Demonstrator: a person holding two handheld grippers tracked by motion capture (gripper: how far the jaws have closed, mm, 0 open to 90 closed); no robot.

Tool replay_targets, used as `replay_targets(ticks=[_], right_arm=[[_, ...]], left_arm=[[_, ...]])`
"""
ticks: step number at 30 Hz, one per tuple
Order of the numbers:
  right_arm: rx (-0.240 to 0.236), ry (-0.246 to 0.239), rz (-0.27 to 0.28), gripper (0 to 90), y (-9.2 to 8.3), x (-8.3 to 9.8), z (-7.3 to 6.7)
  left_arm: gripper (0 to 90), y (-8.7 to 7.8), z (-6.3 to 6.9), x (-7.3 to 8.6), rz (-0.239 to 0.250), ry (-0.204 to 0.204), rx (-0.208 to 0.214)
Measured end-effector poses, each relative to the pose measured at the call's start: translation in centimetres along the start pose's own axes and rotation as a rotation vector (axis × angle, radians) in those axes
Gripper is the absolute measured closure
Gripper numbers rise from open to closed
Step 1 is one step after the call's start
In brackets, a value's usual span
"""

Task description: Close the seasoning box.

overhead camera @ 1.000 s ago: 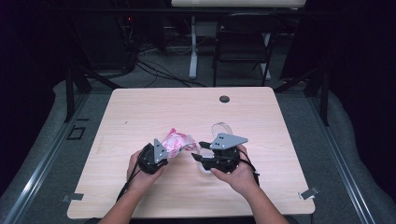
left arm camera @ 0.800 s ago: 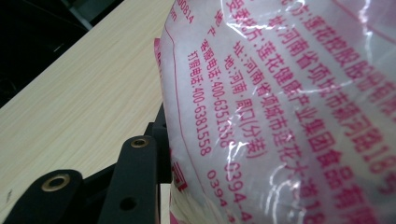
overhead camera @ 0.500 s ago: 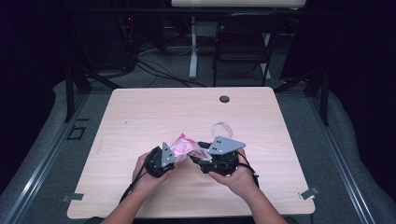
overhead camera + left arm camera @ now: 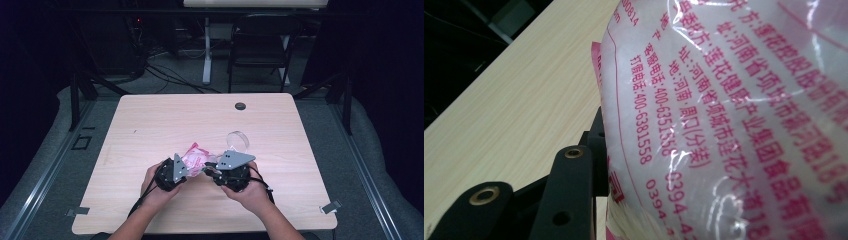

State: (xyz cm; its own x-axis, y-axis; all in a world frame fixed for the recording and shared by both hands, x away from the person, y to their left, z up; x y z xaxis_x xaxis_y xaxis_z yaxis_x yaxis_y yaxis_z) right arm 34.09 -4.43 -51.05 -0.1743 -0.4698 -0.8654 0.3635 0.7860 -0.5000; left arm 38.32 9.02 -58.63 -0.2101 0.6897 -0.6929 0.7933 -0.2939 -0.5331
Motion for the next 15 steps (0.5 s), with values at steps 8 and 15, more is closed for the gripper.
replay_targets(ticks=[8, 15], right_arm=[[-0.055, 0.096, 0.022, 90.0, -0.2, 0.1, 0.2], [-0.078, 0.112, 0.034, 90.0, -0.5, 0.0, 0.2]], left_arm=[[61.6, -0.4, -0.6, -0.5, 0.018, 0.056, -0.065], [62.3, -0.8, -1.1, -1.0, 0.029, 0.091, -0.097]])
Point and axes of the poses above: each handheld gripper's, and its own axes: y roughly forward along the jaws, x roughly out of its underside, z roughly to its right, the point moved 8 cm from there along y, roughly forward along the jaws, and after that the axes turned 8 degrees about -x, right-handed, at the moved point
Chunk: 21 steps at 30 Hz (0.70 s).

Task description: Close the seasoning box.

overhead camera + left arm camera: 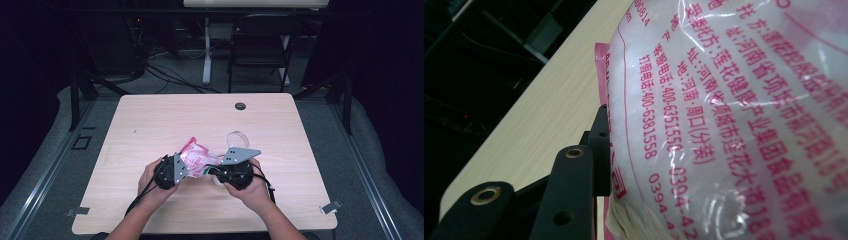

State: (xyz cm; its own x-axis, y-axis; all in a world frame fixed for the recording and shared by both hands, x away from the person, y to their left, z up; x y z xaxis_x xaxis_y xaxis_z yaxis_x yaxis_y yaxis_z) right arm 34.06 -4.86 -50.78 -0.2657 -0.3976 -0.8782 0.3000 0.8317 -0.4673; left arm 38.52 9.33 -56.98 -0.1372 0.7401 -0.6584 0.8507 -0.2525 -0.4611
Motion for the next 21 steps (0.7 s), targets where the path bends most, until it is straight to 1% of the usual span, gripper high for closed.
replay_targets(ticks=[2, 6, 7, 9, 10, 11, 12, 13, 16, 19, 21], right_arm=[[0.001, -0.002, -0.004, 90.0, -0.1, 0.0, 0.1], [-0.001, 0.013, 0.000, 90.0, -0.2, 0.1, 0.3], [-0.001, 0.013, 0.000, 90.0, -0.2, 0.1, 0.3], [-0.001, 0.017, 0.004, 90.0, -0.3, 0.0, 0.4], [-0.002, 0.020, 0.007, 90.0, -0.3, 0.0, 0.4], [-0.002, 0.023, 0.007, 90.0, -0.4, 0.0, 0.5], [-0.002, 0.026, 0.011, 90.0, -0.4, 0.0, 0.5], [-0.002, 0.028, 0.013, 90.0, -0.4, 0.0, 0.6], [-0.001, 0.034, 0.014, 90.0, -0.5, 0.1, 0.7], [-0.002, 0.059, 0.027, 90.0, -0.7, 0.1, 1.0], [-0.001, 0.067, 0.026, 90.0, -0.9, 0.1, 1.2]], left_arm=[[62.3, -0.1, -0.1, -0.2, 0.003, 0.012, -0.015], [62.5, -0.1, -0.4, -0.4, 0.001, 0.046, -0.031], [62.5, -0.1, -0.4, -0.5, 0.003, 0.049, -0.037], [62.5, -0.1, -0.7, -0.8, 0.006, 0.070, -0.051], [62.5, -0.1, -0.7, -0.8, 0.006, 0.070, -0.051], [62.5, -0.2, -0.8, -0.9, 0.002, 0.090, -0.059], [62.5, -0.2, -0.8, -0.9, 0.002, 0.090, -0.059], [62.5, -0.2, -1.0, -1.1, 0.004, 0.106, -0.071], [62.6, -0.2, -1.0, -1.2, 0.002, 0.117, -0.075], [62.7, -0.1, -1.0, -1.6, 0.001, 0.144, -0.091], [62.7, -0.1, -1.0, -1.8, -0.002, 0.148, -0.094]])
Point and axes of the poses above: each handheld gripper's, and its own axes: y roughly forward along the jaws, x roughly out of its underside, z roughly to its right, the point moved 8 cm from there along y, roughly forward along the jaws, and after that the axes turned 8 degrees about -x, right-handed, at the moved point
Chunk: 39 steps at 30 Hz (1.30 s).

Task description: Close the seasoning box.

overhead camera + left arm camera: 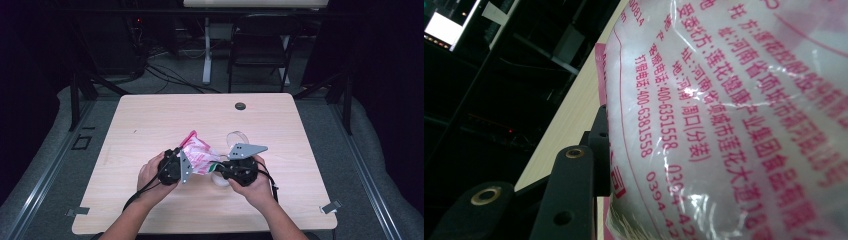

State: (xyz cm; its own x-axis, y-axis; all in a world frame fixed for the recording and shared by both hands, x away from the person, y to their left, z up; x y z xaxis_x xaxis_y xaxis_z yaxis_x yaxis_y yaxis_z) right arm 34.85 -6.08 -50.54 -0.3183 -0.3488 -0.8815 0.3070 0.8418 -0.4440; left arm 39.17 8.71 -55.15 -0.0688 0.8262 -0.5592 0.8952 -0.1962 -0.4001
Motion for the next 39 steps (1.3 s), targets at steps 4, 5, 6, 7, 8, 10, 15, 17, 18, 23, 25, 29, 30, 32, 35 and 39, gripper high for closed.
replay_targets(ticks=[4, 5, 6, 7, 8, 10, 15, 17, 18, 23, 25, 29, 30, 32, 35, 39], right_arm=[[0.004, 0.015, 0.022, 90.0, -0.3, -0.1, 0.3], [0.007, 0.020, 0.026, 90.0, -0.4, -0.2, 0.4], [0.012, 0.020, 0.025, 90.0, -0.5, -0.2, 0.5], [0.012, 0.020, 0.025, 90.0, -0.5, -0.2, 0.5], [0.028, 0.014, 0.027, 90.0, -0.6, -0.2, 0.7], [0.043, 0.005, 0.024, 90.0, -0.8, -0.2, 0.8], [0.058, 0.004, 0.030, 90.0, -0.9, -0.2, 1.1], [0.069, -0.002, 0.024, 90.0, -0.9, -0.1, 1.3], [0.073, -0.006, 0.019, 90.0, -0.9, -0.1, 1.4], [0.079, 0.004, 0.014, 90.0, -0.8, 0.2, 1.8], [0.082, 0.007, 0.006, 90.0, -0.8, 0.3, 1.9], [0.082, 0.018, -0.001, 90.0, -0.5, 0.6, 2.1], [0.084, 0.016, -0.009, 90.0, -0.5, 0.8, 2.2], [0.086, 0.014, -0.010, 90.0, -0.5, 0.8, 2.2], [0.089, 0.012, -0.010, 89.7, -0.5, 0.8, 2.1], [0.099, -0.003, -0.022, 86.1, -0.4, 0.9, 2.1]], left_arm=[[62.8, 0.1, -0.3, -0.7, 0.006, 0.021, -0.021], [62.8, 0.1, -0.3, -0.7, 0.006, 0.021, -0.021], [62.8, 0.2, -0.4, -1.0, 0.003, 0.046, -0.022], [62.9, 0.2, -0.4, -1.0, 0.003, 0.046, -0.022], [62.9, 0.2, -0.5, -1.2, 0.000, 0.075, -0.020], [63.0, 0.2, -0.5, -1.4, -0.004, 0.087, -0.020], [63.1, 0.1, -0.9, -1.7, -0.017, 0.123, -0.040], [63.1, 0.2, -1.1, -1.8, -0.019, 0.144, -0.052], [63.1, 0.2, -1.0, -1.8, -0.022, 0.144, -0.053], [63.2, 0.5, -1.0, -1.8, -0.024, 0.152, -0.061], [63.2, 0.6, -1.0, -1.7, -0.025, 0.158, -0.068], [63.3, 0.8, -0.8, -1.5, -0.029, 0.164, -0.082], [63.3, 0.9, -0.7, -1.5, -0.032, 0.165, -0.087], [63.3, 1.0, -0.7, -1.5, -0.021, 0.156, -0.093], [63.4, 1.0, -0.7, -1.4, -0.015, 0.145, -0.098], [63.5, 1.2, -0.5, -0.9, -0.019, 0.131, -0.101]])
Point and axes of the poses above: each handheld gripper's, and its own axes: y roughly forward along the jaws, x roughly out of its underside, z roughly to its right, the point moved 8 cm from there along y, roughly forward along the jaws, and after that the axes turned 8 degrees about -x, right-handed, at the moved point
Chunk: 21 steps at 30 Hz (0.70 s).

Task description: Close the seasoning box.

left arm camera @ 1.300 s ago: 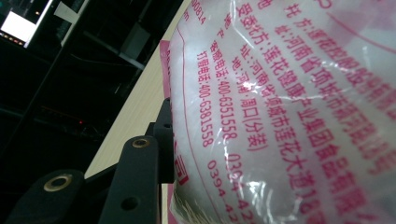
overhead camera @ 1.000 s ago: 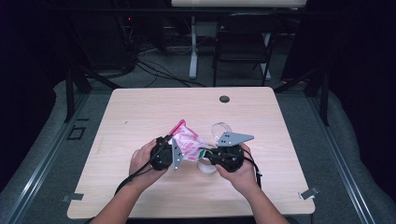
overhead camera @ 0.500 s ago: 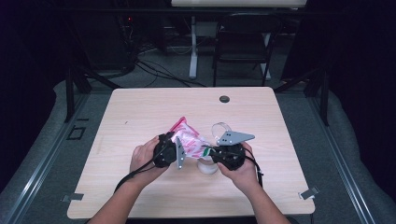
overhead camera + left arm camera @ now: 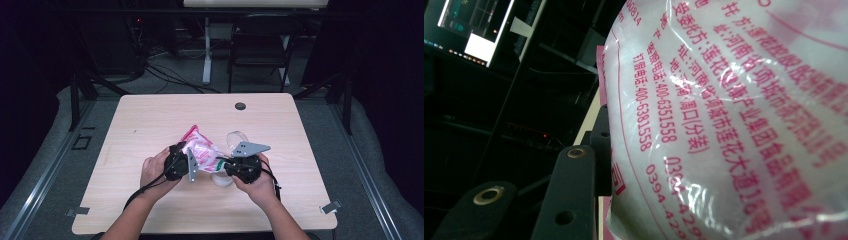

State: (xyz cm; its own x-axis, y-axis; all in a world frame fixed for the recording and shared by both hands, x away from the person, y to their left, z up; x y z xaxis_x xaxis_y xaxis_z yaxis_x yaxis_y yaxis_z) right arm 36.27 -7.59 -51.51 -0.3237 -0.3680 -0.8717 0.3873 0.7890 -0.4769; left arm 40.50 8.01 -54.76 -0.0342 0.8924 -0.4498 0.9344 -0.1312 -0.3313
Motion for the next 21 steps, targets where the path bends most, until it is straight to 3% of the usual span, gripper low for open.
replay_targets(ticks=[4, 10, 13, 18, 21], right_arm=[[0.019, -0.022, -0.008, 79.6, 0.1, 0.0, 0.0], [0.018, -0.044, -0.008, 77.0, 0.0, -0.1, -0.3], [0.024, -0.080, -0.004, 74.6, -0.2, -0.5, -0.8], [0.026, -0.101, 0.002, 74.7, -0.4, -0.7, -1.2], [0.026, -0.112, -0.001, 80.5, -0.4, -0.7, -1.4]], left_arm=[[63.5, 0.0, 0.0, 0.6, -0.008, -0.005, 0.002], [63.6, 0.0, -0.3, 1.3, -0.021, -0.014, -0.009], [63.6, 0.0, -0.4, 1.5, -0.027, -0.015, -0.012], [63.6, -0.1, -0.6, 1.5, -0.032, -0.007, -0.023], [63.7, -0.1, -0.7, 1.5, -0.029, -0.003, -0.034]])
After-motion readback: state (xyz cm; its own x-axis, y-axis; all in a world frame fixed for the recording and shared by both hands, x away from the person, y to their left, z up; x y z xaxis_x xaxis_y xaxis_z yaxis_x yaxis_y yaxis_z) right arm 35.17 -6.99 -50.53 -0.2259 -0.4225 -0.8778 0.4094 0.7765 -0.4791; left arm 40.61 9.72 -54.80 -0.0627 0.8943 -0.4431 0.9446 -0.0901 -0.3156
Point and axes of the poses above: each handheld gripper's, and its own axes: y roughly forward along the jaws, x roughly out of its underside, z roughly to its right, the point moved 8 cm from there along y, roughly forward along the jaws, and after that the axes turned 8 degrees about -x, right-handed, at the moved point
